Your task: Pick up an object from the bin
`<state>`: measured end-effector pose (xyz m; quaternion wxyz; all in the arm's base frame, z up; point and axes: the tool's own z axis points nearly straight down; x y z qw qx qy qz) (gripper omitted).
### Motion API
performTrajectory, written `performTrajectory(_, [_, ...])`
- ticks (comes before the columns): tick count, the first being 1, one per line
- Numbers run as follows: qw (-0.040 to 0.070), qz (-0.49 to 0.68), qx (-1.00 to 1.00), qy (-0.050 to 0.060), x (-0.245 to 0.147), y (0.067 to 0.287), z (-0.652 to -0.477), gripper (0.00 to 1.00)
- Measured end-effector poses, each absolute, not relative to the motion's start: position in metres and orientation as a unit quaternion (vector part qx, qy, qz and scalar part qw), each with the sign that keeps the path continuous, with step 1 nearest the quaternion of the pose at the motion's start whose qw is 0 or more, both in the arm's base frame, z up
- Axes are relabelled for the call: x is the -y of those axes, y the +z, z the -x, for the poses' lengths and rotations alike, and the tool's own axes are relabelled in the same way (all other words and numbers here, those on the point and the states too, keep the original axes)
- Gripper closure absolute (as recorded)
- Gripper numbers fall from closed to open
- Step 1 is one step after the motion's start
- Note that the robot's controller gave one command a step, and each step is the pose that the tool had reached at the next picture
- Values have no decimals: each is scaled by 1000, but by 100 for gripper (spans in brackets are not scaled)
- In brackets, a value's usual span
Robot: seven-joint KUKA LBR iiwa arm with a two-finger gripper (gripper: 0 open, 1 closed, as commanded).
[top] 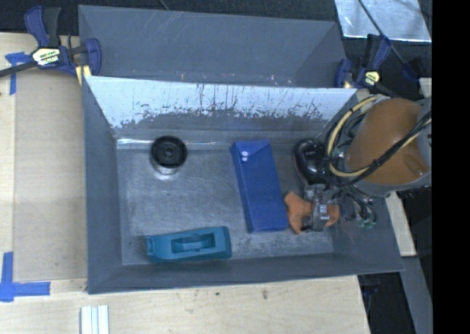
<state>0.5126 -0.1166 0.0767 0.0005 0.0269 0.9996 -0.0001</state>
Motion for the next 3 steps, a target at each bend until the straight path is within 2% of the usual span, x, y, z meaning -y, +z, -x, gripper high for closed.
performTrajectory(1, [2,-46,-999,0,117,172,-564,100])
performTrajectory(2, [2,-46,-999,0,117,172,-564,100])
performTrajectory(3, [-2,-48,-999,0,110,215,-560,100])
